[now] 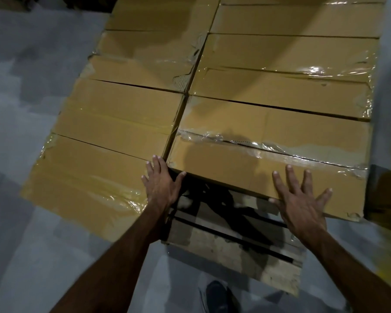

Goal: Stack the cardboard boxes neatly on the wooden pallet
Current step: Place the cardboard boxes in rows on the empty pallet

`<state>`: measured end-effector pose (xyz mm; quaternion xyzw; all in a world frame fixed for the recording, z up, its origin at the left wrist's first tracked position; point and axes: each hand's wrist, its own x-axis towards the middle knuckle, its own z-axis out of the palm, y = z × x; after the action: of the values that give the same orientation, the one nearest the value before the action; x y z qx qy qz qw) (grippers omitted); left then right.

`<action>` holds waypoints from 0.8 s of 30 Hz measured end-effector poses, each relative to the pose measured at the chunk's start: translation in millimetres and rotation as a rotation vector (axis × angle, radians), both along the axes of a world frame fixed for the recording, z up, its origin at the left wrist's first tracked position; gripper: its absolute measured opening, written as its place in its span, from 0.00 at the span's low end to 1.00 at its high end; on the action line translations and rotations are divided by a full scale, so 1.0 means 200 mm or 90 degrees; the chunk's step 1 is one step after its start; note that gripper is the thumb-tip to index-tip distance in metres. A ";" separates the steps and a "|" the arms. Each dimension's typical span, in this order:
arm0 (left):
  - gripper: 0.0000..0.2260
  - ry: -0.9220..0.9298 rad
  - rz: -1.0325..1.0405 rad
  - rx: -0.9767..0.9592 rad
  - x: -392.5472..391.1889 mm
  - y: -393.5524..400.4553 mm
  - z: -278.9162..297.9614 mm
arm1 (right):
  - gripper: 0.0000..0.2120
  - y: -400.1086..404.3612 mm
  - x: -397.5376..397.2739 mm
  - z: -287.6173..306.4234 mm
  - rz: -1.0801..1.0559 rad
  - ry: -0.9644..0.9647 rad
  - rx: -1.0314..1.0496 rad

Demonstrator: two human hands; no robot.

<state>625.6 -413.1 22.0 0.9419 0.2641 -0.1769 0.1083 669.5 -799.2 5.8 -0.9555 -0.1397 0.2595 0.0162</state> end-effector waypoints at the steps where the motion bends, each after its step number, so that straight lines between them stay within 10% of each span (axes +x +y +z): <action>1: 0.47 -0.003 0.005 -0.002 0.00 0.00 0.00 | 0.37 0.01 0.00 0.01 -0.003 0.001 0.005; 8: 0.49 0.012 0.060 -0.056 0.06 0.00 0.04 | 0.31 -0.04 0.06 0.14 -0.158 -0.141 0.143; 14: 0.48 -0.002 0.064 -0.045 0.07 0.01 0.03 | 0.45 -0.25 0.08 0.08 -0.619 -0.105 0.184; 24: 0.42 -0.022 0.037 -0.028 0.07 0.03 -0.01 | 0.32 -0.28 0.01 0.09 -0.608 -0.171 0.246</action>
<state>639.8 -406.3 20.7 0.9341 0.2857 -0.1632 0.1384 671.0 -855.7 24.2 -0.9171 0.2646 0.0681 0.2904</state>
